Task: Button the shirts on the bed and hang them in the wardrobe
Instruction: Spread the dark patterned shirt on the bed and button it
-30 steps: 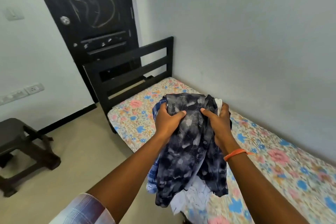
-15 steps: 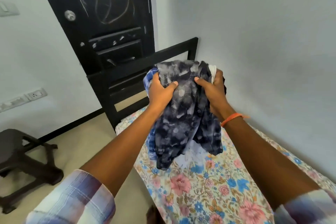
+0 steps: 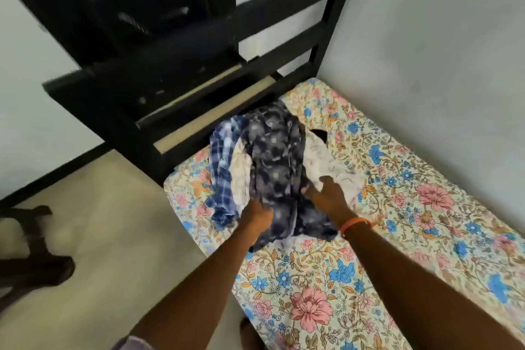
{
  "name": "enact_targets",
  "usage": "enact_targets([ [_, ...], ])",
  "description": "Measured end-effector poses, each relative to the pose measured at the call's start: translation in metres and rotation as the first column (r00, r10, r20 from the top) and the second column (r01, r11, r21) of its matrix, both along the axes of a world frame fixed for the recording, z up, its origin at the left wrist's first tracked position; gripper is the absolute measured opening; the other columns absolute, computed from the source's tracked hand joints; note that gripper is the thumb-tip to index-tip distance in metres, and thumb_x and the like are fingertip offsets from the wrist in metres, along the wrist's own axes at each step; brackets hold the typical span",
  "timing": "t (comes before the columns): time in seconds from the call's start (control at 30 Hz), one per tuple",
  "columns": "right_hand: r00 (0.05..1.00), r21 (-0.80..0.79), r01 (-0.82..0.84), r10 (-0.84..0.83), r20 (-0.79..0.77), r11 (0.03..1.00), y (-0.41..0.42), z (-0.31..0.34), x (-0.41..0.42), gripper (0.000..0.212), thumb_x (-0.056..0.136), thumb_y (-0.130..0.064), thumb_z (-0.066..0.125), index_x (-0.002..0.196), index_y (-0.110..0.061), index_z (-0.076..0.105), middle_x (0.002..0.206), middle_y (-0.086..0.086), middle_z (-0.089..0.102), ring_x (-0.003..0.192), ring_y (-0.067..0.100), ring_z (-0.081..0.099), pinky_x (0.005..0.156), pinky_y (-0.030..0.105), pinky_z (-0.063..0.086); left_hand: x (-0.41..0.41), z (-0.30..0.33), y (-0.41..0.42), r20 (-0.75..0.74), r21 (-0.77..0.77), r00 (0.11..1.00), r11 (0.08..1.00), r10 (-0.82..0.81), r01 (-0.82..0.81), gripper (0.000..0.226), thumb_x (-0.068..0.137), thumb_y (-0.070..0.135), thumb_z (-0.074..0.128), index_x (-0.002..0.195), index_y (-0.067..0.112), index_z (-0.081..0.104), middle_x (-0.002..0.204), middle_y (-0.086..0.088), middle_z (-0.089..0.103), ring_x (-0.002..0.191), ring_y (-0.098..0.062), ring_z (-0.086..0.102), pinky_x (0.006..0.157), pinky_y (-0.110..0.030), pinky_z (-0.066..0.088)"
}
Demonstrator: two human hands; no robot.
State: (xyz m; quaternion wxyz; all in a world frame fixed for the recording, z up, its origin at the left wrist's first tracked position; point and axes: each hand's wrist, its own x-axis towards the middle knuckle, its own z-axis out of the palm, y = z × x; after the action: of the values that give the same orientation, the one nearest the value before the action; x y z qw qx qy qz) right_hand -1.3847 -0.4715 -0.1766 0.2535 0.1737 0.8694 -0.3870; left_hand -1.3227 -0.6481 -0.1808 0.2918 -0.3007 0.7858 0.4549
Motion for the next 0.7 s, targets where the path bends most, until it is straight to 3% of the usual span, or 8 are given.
enact_targets([
  [0.07, 0.999, 0.049, -0.044, 0.043, 0.012, 0.998, -0.013, -0.049, 0.004, 0.039, 0.083, -0.022, 0.074, 0.114, -0.006, 0.057, 0.102, 0.005, 0.059, 0.101, 0.025, 0.062, 0.074, 0.028, 0.045, 0.0, -0.042, -0.006, 0.021, -0.026, 1.0, 0.999, 0.021, -0.02, 0.041, 0.097, 0.029, 0.057, 0.125, 0.0, 0.049, 0.121, -0.019, 0.06, 0.099, -0.032, 0.061, 0.069, -0.034, 0.042],
  [0.17, 0.998, 0.068, -0.056, 0.055, 0.009, 0.996, -0.019, -0.143, 0.001, 0.068, 0.07, -0.046, 0.073, 0.128, -0.012, 0.057, 0.128, 0.008, 0.06, 0.119, 0.03, 0.059, 0.095, 0.038, 0.051, -0.013, -0.088, -0.019, -0.053, -0.035, 0.997, 0.998, 0.053, -0.055, 0.053, 0.091, 0.026, 0.067, 0.13, -0.003, 0.044, 0.13, -0.018, 0.056, 0.114, -0.035, 0.057, 0.075, -0.031, 0.041],
  [0.3, 1.0, 0.126, 0.028, -0.027, -0.013, 0.992, -0.049, -0.146, -0.01, 0.089, 0.083, -0.037, 0.074, 0.148, -0.001, 0.026, 0.147, 0.025, 0.033, 0.133, 0.045, 0.039, 0.107, 0.049, 0.039, -0.02, -0.137, -0.025, -0.145, 0.061, 0.987, 0.995, -0.067, 0.076, 0.069, 0.08, 0.035, 0.076, 0.136, 0.012, 0.042, 0.13, -0.008, 0.057, 0.12, -0.03, 0.056, 0.095, -0.036, 0.048],
  [0.37, 0.995, 0.123, 0.097, -0.094, -0.026, 0.988, -0.048, -0.16, -0.016, 0.101, 0.084, -0.028, 0.077, 0.153, -0.001, 0.009, 0.153, 0.028, 0.023, 0.138, 0.046, 0.032, 0.111, 0.048, 0.033, -0.017, -0.163, -0.021, -0.119, 0.102, 0.988, 0.988, -0.103, 0.115, 0.065, 0.074, 0.041, 0.079, 0.127, 0.018, 0.048, 0.117, -0.002, 0.065, 0.109, -0.024, 0.063, 0.087, -0.034, 0.051],
  [0.43, 0.986, 0.08, 0.166, -0.164, -0.031, 0.983, -0.039, -0.173, -0.021, 0.106, 0.082, -0.018, 0.078, 0.154, -0.001, 0.002, 0.153, 0.029, 0.029, 0.138, 0.043, 0.036, 0.112, 0.046, 0.035, -0.013, -0.17, -0.015, -0.123, 0.12, 0.987, 0.986, -0.101, 0.116, 0.047, 0.083, 0.027, 0.076, 0.121, 0.013, 0.054, 0.111, -0.003, 0.067, 0.102, -0.02, 0.064, 0.077, -0.024, 0.045],
  [0.53, 0.987, 0.121, 0.161, -0.163, 0.006, 0.979, -0.024, -0.176, -0.024, 0.073, 0.085, -0.013, 0.075, 0.142, 0.001, 0.031, 0.135, 0.024, 0.056, 0.122, 0.038, 0.055, 0.095, 0.035, 0.045, -0.012, -0.166, -0.011, -0.184, 0.025, 0.975, 0.991, -0.125, 0.131, 0.018, 0.096, 0.013, 0.059, 0.112, 0.007, 0.064, 0.102, -0.007, 0.069, 0.087, -0.015, 0.061, 0.068, -0.017, 0.04],
  [0.6, 0.995, 0.145, 0.09, -0.097, 0.038, 0.985, -0.021, -0.168, -0.025, 0.049, 0.089, -0.024, 0.072, 0.128, 0.0, 0.054, 0.123, 0.02, 0.065, 0.114, 0.035, 0.061, 0.087, 0.03, 0.046, -0.011, -0.156, -0.01, -0.178, -0.003, 0.978, 0.994, -0.104, 0.105, 0.012, 0.098, 0.012, 0.052, 0.091, 0.01, 0.062, 0.076, -0.001, 0.059, 0.065, -0.011, 0.048, 0.053, -0.016, 0.034],
  [0.7, 0.993, -0.015, 0.059, -0.057, 0.108, 0.998, -0.026, -0.158, -0.016, 0.049, 0.092, -0.044, 0.065, 0.102, 0.004, 0.07, 0.095, 0.017, 0.069, 0.094, 0.031, 0.066, 0.089, 0.038, 0.05, 0.002, -0.135, -0.002, -0.08, 0.179, 0.996, 0.984, 0.027, -0.013, 0.022, 0.095, 0.011, 0.047, 0.073, 0.01, 0.045, 0.066, -0.004, 0.043, 0.064, -0.019, 0.04, 0.059, -0.031, 0.029],
])
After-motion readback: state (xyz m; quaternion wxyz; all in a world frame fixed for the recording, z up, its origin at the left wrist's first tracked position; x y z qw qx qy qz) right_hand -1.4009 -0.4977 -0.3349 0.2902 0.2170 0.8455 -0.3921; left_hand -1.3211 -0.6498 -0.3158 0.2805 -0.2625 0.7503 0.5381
